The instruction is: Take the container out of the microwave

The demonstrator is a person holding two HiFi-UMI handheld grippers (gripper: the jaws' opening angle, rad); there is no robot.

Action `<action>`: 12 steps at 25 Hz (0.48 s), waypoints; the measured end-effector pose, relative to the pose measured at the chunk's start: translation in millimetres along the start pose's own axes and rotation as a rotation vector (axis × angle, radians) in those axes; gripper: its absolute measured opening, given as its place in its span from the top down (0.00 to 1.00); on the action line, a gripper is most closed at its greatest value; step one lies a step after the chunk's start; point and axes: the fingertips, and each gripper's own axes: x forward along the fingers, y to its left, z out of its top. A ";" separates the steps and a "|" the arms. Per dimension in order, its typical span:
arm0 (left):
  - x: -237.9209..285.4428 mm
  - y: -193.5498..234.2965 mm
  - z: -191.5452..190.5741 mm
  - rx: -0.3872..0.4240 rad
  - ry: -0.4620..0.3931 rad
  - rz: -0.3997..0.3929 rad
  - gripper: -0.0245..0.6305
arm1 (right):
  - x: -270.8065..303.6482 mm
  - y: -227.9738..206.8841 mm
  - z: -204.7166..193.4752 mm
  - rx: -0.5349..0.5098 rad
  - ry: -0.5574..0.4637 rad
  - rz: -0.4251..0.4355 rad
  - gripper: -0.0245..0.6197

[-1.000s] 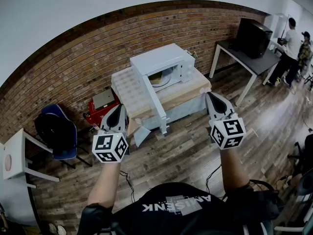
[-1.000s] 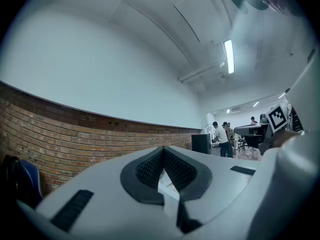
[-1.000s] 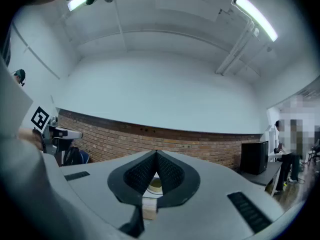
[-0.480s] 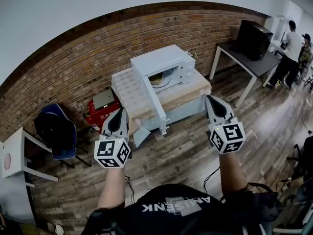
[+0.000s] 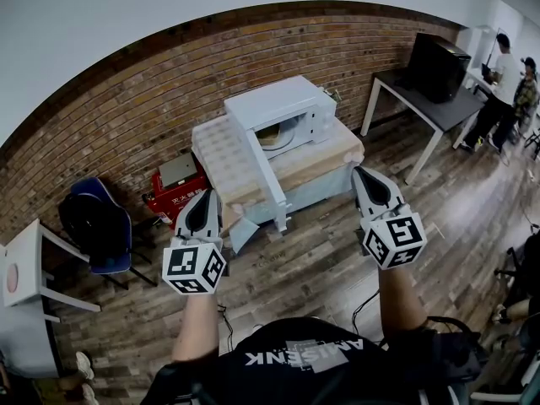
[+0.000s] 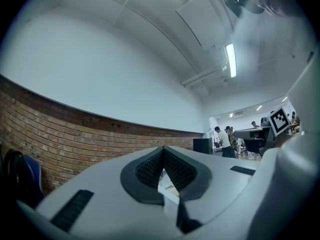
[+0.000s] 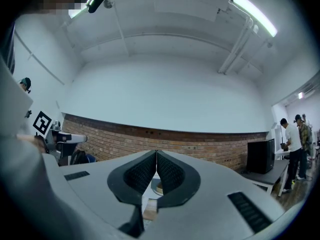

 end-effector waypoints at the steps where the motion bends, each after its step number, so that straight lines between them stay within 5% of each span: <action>1: -0.6 -0.7 -0.7 -0.001 0.001 0.001 0.94 | 0.3 1.3 -1.2 0.000 0.003 0.006 0.90; 12: 5.2 -14.2 -3.3 -0.007 0.011 0.004 0.95 | 3.3 -1.5 -4.8 -0.025 0.006 0.029 0.90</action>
